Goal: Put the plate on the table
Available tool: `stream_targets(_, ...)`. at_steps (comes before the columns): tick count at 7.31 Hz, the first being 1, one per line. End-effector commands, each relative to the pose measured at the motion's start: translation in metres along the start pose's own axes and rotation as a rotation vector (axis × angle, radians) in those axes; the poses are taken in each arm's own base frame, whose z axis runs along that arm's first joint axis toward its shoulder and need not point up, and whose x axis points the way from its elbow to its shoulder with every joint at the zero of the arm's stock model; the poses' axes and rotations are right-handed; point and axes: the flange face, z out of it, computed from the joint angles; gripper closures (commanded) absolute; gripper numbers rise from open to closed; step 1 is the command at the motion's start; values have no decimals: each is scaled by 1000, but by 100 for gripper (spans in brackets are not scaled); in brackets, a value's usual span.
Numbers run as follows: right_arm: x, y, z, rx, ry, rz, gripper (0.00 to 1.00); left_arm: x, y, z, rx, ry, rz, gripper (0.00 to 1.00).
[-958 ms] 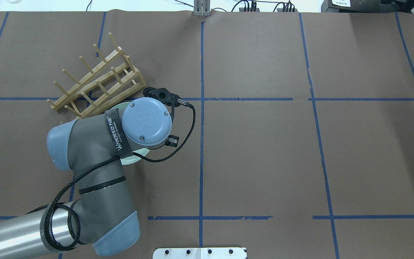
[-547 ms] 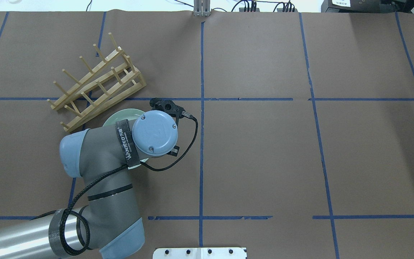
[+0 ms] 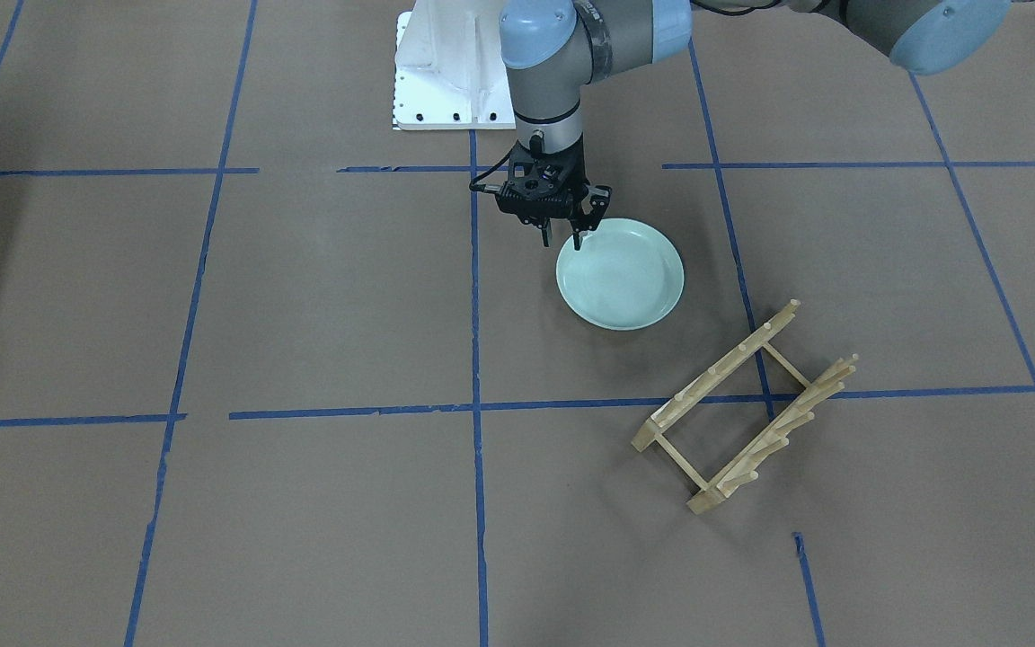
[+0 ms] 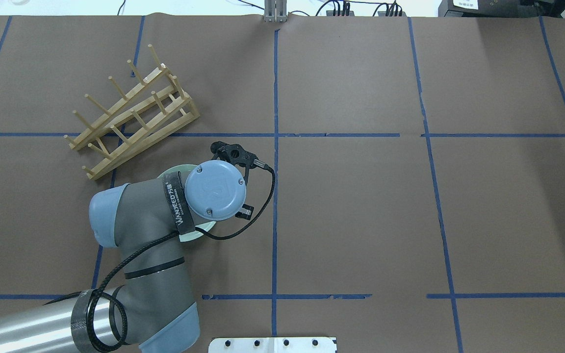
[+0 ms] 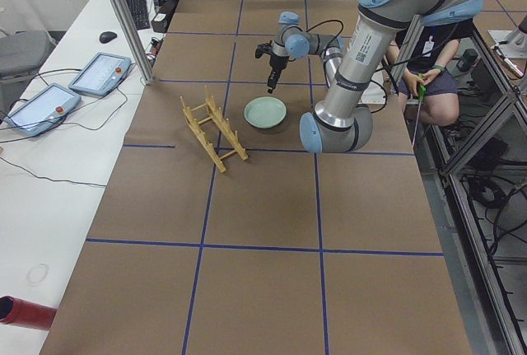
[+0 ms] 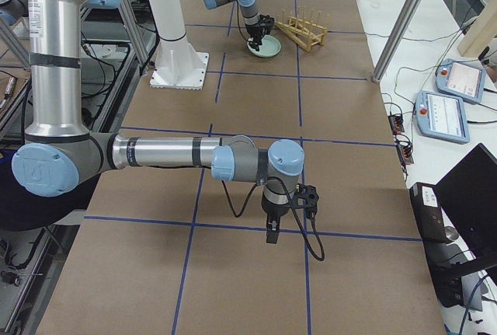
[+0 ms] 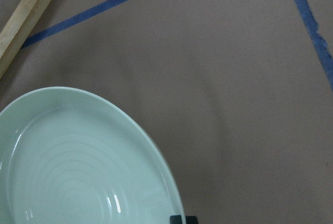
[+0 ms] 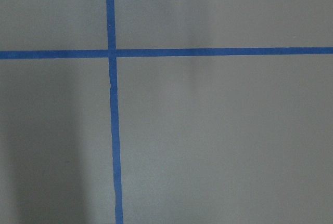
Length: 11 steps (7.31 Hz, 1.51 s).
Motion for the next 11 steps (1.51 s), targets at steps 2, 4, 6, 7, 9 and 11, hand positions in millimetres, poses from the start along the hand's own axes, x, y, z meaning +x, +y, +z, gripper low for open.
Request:
stream_targets(2,0,0,0,0,0,-1,0,-91,-75,-116,130,181,-92,0)
stream_targets(4,0,0,0,0,0,-1,0,-215,-135,-171,163,227,46,0)
stream_targets(6,1,0,0,1,0,0,0,-301,-129,-150,151,181,184,0)
stream_targets(7,0,0,0,0,0,1,0,-329,-124,-135,124,163,220,0)
stream_targets(9,0,0,0,0,0,-1,0,-453,-130,-82,73,107,272,0)
stream_targets(11,1,0,0,1,0,0,0,-600,-41,-51,7,158,186,0)
